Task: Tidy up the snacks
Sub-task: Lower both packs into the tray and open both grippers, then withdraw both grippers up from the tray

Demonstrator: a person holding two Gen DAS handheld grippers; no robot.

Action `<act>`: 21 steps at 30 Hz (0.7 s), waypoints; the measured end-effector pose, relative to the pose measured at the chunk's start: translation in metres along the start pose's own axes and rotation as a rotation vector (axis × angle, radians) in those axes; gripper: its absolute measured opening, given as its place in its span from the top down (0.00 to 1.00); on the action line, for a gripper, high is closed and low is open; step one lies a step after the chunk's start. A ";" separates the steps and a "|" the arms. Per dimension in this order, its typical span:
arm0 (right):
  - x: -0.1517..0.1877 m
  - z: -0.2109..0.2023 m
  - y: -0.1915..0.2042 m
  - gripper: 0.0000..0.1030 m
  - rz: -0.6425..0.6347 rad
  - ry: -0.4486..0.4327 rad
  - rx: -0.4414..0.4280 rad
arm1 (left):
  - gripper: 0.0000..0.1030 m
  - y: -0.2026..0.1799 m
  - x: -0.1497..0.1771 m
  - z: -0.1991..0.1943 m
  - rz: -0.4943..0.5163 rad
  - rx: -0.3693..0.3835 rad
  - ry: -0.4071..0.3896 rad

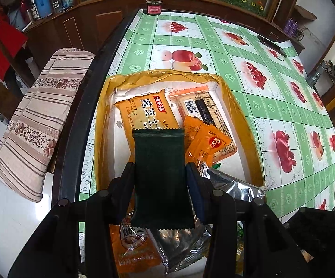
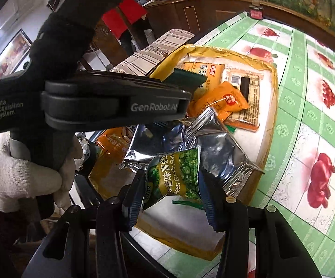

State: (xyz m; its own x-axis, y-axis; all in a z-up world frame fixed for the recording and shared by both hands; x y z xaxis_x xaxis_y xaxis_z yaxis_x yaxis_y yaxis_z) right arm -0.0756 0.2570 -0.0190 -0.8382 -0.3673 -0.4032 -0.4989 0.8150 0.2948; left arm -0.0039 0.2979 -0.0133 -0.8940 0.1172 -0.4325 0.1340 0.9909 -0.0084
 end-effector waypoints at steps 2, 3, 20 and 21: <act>-0.001 -0.002 -0.003 0.54 0.001 -0.004 0.009 | 0.58 0.000 0.000 0.001 0.002 0.002 0.000; -0.001 -0.002 -0.003 0.54 0.001 -0.007 0.013 | 0.58 0.000 -0.001 0.001 0.003 0.004 -0.001; -0.001 -0.026 -0.001 0.45 -0.006 -0.057 -0.003 | 0.45 -0.009 -0.010 -0.023 -0.016 -0.010 -0.078; 0.000 -0.031 -0.003 0.44 -0.006 -0.066 -0.007 | 0.45 -0.010 -0.012 -0.034 -0.018 -0.028 -0.107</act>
State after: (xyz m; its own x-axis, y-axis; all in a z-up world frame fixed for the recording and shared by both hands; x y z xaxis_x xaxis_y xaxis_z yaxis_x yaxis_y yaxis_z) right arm -0.0813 0.2409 0.0069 -0.8191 -0.3411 -0.4613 -0.5053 0.8096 0.2986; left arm -0.0095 0.2885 0.0223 -0.8453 0.0928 -0.5262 0.1046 0.9945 0.0074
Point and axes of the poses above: each gripper's, at about its wrist camera, not at the fingertips, and z roughly the way its jaws point, y to its left, x to its underside, the point moved 9 cm from there along z, roughly the way its jaws point, and after that the axes turned 7 degrees about z, right-handed, at the moved point
